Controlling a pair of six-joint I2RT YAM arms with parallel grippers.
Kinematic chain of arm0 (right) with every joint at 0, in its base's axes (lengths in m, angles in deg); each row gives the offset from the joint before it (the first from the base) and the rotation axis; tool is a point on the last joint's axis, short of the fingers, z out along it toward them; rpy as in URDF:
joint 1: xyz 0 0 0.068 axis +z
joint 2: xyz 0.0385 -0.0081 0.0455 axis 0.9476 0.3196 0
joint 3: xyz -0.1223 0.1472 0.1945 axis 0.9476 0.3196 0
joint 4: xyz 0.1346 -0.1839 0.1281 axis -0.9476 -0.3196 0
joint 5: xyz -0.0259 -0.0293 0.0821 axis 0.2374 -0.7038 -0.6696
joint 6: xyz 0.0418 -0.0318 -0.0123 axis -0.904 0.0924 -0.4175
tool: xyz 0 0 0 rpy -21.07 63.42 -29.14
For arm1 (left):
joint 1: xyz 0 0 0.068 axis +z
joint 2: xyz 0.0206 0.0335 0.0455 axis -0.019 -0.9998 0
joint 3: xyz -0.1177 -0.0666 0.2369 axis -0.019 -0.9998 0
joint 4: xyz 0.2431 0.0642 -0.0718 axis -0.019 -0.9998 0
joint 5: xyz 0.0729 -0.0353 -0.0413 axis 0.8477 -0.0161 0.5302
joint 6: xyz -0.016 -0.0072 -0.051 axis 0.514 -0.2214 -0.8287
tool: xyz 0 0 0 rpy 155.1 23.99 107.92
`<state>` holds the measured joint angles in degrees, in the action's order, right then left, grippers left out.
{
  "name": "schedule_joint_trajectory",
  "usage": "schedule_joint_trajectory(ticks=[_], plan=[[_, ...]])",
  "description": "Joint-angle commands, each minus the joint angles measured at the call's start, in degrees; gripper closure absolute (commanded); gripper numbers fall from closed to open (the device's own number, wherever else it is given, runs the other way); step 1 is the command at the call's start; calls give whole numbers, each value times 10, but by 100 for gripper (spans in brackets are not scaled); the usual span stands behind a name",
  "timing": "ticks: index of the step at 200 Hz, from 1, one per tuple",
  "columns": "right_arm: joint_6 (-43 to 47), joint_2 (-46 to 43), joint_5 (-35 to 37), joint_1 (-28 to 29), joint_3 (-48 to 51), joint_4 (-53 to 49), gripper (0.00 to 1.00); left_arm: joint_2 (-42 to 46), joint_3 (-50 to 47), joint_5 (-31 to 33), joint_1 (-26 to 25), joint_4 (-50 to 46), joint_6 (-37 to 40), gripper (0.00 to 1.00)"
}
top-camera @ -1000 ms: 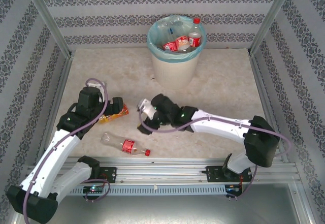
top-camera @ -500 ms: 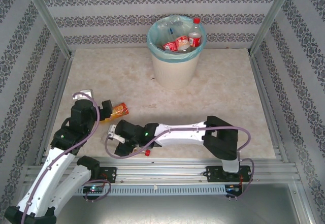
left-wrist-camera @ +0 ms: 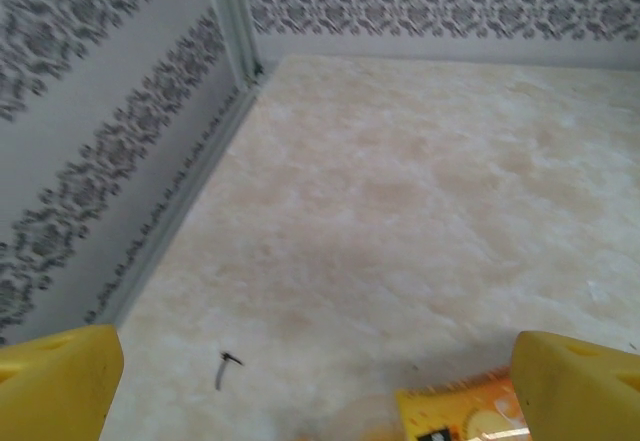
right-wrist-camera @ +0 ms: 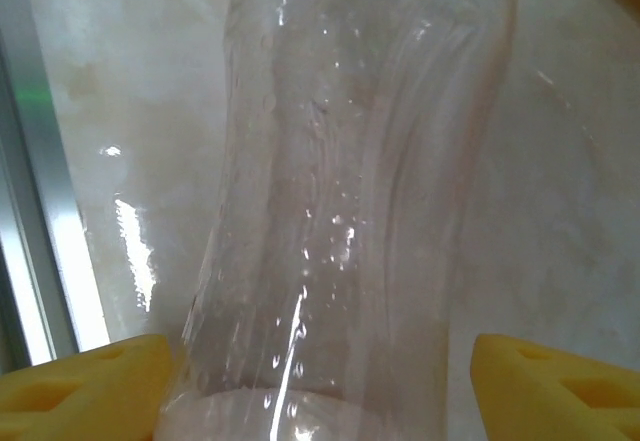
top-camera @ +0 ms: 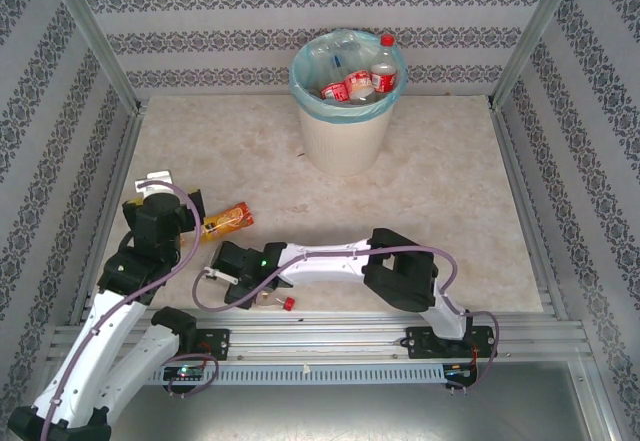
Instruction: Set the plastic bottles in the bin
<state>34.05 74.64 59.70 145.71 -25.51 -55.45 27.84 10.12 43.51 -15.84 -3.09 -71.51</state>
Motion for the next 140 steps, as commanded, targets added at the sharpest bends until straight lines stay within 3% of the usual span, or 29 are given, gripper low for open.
schedule_joint_trajectory(ticks=[1,45,77,95,140], plan=[[7,23,10,-9,-39,-44,22,16,20,71,-4,38,61,0],[-18,48,-28,-32,-79,-84,24,35,22,80,-4,77,94,0],[-27,40,-54,-40,-69,-94,37,20,34,67,-4,82,105,0],[-34,22,-62,-44,-49,-91,43,15,42,55,-5,85,106,0],[-58,-71,-53,-70,30,-67,47,-14,66,13,-4,91,104,0]])
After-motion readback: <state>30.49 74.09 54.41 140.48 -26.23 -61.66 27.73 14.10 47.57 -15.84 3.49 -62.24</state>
